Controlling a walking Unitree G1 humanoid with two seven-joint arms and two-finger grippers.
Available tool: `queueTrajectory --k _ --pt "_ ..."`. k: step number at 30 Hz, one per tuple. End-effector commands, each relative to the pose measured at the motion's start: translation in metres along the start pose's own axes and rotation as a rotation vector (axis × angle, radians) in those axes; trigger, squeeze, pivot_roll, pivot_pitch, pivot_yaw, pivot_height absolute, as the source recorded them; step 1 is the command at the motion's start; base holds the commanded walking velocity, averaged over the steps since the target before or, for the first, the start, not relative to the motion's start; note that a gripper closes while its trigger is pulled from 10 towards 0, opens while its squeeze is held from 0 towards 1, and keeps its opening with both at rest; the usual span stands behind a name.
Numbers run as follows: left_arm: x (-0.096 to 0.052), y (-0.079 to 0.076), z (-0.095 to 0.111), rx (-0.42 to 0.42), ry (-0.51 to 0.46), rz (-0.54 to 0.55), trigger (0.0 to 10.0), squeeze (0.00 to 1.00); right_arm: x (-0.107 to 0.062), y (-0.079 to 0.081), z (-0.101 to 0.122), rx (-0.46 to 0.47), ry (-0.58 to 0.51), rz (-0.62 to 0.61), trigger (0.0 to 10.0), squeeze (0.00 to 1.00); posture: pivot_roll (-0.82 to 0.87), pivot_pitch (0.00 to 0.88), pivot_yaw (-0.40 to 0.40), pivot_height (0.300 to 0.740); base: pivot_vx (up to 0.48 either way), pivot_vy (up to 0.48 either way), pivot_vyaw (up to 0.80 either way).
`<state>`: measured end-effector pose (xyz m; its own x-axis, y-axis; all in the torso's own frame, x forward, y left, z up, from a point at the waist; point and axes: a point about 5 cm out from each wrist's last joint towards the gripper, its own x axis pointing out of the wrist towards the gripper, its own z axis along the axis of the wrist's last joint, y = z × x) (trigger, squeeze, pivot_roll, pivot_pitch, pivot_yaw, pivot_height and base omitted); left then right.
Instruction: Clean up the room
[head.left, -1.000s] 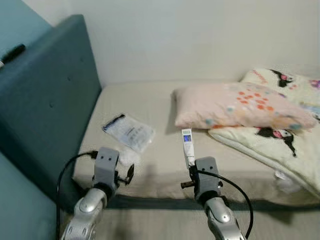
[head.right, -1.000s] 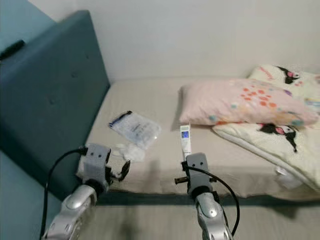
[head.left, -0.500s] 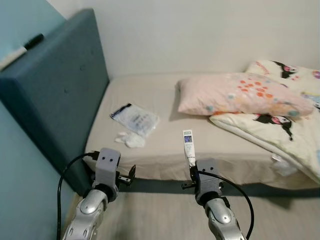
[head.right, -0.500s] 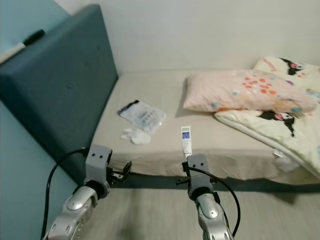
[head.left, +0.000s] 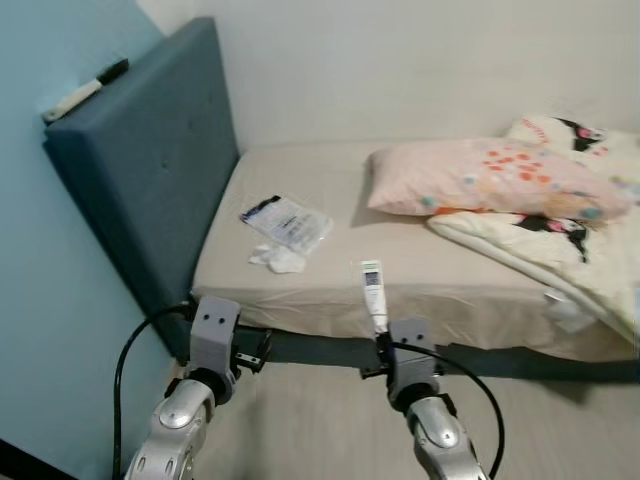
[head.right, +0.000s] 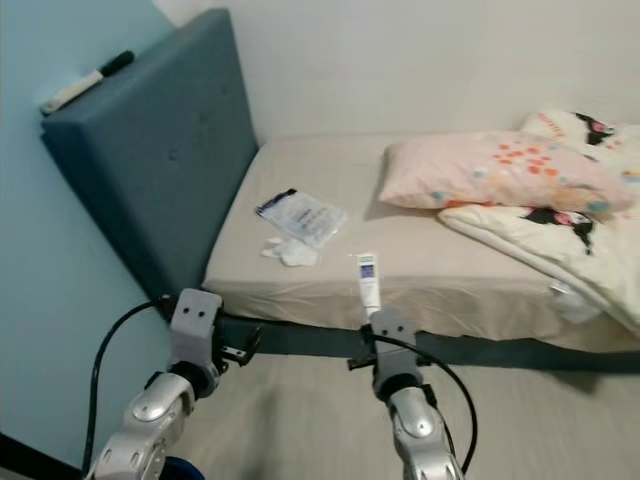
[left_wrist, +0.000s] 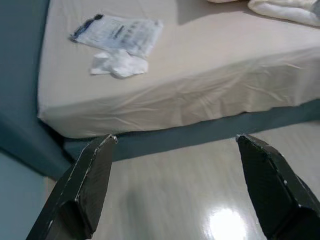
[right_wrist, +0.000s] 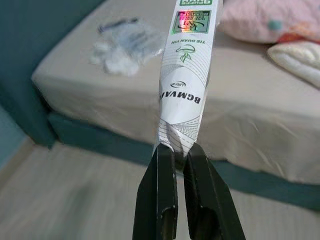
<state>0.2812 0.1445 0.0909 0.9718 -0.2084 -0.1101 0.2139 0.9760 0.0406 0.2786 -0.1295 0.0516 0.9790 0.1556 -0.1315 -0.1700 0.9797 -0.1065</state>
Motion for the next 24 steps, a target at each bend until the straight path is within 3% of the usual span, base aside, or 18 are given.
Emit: queueTrajectory --k 1,14,24 --pt "-0.0039 0.0027 -0.0067 -0.001 0.031 0.005 10.0 0.00 -0.0013 0.0048 -0.0017 0.018 0.003 0.010 10.0 0.00 0.04 0.111 0.005 0.732 -0.240 0.000 0.00" --pt "-0.0040 0.0025 -0.0058 0.006 0.029 -0.002 10.0 0.00 -0.0016 0.0054 -0.0023 0.020 0.003 0.010 10.0 0.00 0.05 0.106 0.009 0.732 -0.203 0.000 0.00" --pt "-0.0023 0.0034 -0.0076 0.040 0.053 -0.003 10.0 0.00 -0.0012 0.0056 -0.0033 0.023 0.008 0.008 10.0 0.00 0.05 0.101 0.010 0.732 0.000 0.000 0.00"
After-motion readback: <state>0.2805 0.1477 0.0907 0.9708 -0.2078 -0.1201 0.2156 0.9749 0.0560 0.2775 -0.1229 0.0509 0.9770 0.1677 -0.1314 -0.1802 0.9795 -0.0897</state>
